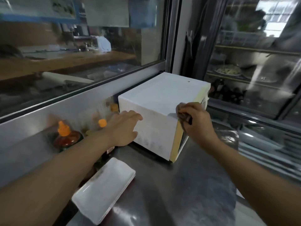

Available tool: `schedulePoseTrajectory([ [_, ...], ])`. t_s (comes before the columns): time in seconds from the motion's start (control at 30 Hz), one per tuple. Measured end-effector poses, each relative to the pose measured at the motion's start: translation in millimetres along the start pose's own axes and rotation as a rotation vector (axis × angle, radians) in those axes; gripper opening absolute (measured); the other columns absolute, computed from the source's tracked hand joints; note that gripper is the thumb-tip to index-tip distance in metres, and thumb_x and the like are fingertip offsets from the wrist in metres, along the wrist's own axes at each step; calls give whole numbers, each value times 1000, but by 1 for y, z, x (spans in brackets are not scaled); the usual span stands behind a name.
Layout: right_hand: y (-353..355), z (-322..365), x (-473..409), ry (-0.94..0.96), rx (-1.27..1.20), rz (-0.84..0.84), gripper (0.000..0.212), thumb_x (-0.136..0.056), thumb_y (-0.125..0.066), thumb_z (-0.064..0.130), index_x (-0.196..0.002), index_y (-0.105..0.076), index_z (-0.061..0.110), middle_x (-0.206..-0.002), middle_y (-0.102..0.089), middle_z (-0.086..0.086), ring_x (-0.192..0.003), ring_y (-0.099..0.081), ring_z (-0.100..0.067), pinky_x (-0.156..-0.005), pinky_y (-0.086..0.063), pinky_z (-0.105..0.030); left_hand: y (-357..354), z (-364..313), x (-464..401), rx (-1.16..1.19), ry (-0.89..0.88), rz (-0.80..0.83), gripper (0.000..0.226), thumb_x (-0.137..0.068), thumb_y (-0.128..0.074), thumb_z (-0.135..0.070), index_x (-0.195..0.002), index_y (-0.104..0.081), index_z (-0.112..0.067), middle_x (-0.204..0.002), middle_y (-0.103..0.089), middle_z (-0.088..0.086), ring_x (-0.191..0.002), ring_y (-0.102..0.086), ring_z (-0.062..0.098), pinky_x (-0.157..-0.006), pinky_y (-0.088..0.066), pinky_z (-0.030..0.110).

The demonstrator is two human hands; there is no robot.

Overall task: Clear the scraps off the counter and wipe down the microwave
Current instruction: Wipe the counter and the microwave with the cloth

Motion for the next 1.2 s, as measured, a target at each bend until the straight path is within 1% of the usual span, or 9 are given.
schedulePoseTrajectory([
  [0.1, -24, 7, 6, 115, 78, 11, 19, -79, -65, -4, -96, -69, 4, -117, -58, -9, -106, -59, -22, -81, -48, -24, -12, 17, -5, -33, -38, -18, 61, -88, -56, -29, -143, -29, -22, -146, -34, 1, -130, -35, 22, -108, -31, 42],
  [0.2, -49, -3, 10, 202, 227, 107, 17, -89, -55, 11, -102, -62, 20, -126, -49, 6, -108, -49, -2, -75, -52, -29, -24, 28, -15, 15, -50, -46, 64, -88, -56, -26, -145, -26, -21, -150, -29, 1, -132, -29, 23, -109, -29, 43],
  [0.3, -69, -19, 18, 377, 447, 141, 17, -78, -71, 4, -94, -67, 8, -126, -57, -11, -116, -54, -26, -74, -56, -39, -34, 36, -30, 28, -68, -107, 65, -88, -56, -25, -145, -25, -22, -151, -27, 1, -134, -27, 23, -109, -28, 43],
  [0.4, -81, -41, 25, 474, 594, 102, 39, -73, -74, 3, -111, -67, 11, -136, -51, -16, -127, -46, -37, -104, -37, -49, -42, 40, -48, 8, -94, -159, 67, -87, -56, -24, -146, -23, -22, -154, -24, 2, -138, -23, 23, -109, -28, 45],
  [0.47, -85, -52, 27, 518, 636, 55, 47, -76, -70, 7, -122, -61, 15, -145, -41, -15, -135, -37, -37, -112, -27, -49, -44, 40, -62, 18, -89, -187, 71, -87, -57, -22, -147, -20, -24, -156, -19, 1, -141, -19, 23, -112, -24, 47],
  [0.7, -111, -68, 33, 631, 688, -84, 48, -89, -49, 5, -137, -48, 9, -151, -27, -15, -140, -22, -36, -117, -15, -49, -60, 50, -93, -5, -13, -208, 79, -81, -59, -12, -148, -18, -27, -157, -14, -2, -144, -12, 17, -113, -20, 50],
  [0.83, -126, -76, 45, 666, 739, -16, 48, -93, -29, 4, -140, -42, 7, -153, -26, -13, -142, -17, -30, -118, -7, -45, -72, 53, -93, 62, -23, -299, 83, -75, -62, -8, -146, -24, -28, -155, -21, -3, -143, -15, 17, -110, -21, 48],
  [1.07, -147, -89, 78, 852, 925, 358, 56, -75, -67, 20, -128, -56, 7, -142, -46, -14, -135, -37, -33, -113, -24, -46, -75, 57, -96, 90, -46, -377, 80, -71, -64, -5, -142, -33, -25, -147, -31, 0, -137, -25, 21, -104, -28, 47],
  [1.2, -131, -73, 58, 854, 816, 254, 32, -91, -47, 7, -117, -64, 2, -136, -46, -17, -121, -47, -35, -112, -28, -45, -68, 59, -97, 50, -86, -346, 77, -73, -63, -8, -141, -33, -25, -147, -31, 0, -137, -25, 22, -104, -28, 49],
])
Point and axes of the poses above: each hand's wrist, its own x-axis away from the middle knuckle, its own y-axis out of the back of the hand, z = x × y, the point moved 1 cm from there along -x, towards the middle knuckle
